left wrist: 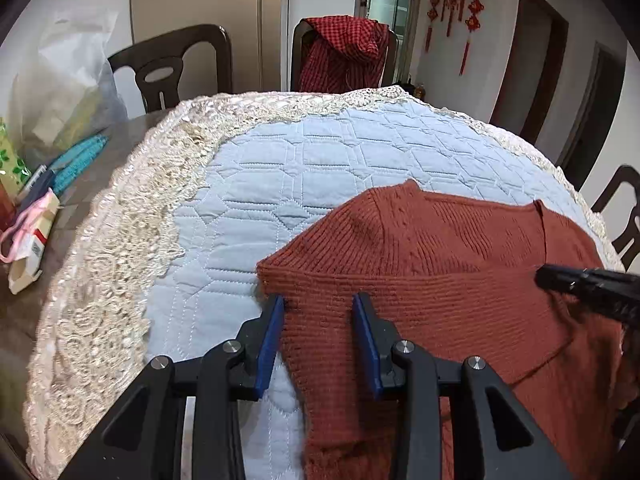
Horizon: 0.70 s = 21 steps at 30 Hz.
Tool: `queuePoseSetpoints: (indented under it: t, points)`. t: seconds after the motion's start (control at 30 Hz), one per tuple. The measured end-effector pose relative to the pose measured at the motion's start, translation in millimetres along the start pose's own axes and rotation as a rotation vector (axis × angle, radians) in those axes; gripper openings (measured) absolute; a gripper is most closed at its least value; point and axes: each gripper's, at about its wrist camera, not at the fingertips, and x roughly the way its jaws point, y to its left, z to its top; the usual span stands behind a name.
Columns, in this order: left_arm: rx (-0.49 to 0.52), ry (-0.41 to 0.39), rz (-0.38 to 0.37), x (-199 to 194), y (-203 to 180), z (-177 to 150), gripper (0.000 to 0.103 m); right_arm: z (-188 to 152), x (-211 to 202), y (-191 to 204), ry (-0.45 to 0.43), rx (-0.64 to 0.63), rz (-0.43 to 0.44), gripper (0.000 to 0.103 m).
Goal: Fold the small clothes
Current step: 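Fold the held sleeve across the sweater body and release with the left gripper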
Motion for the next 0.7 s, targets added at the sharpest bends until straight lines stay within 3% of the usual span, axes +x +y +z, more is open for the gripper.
queuePoseSetpoints:
  t: [0.2,0.3,0.43,0.7]
  points:
    - [0.003,-0.021,-0.023,-37,-8,-26,0.038,-27,-32,18,-0.027,-0.055,0.009,0.006]
    - [0.019,0.001,-0.022,-32,-15,-35,0.039,-45,-29,23,0.001,-0.093,-0.005,0.006]
    - [0.011,-0.003,0.005,-35,-17,-36,0.039,-44,-31,19,0.009,-0.065,0.000,0.006]
    - [0.036,-0.042,0.016,-72,-33,-44,0.039,-63,-69,18,-0.036,-0.076,0.012,0.016]
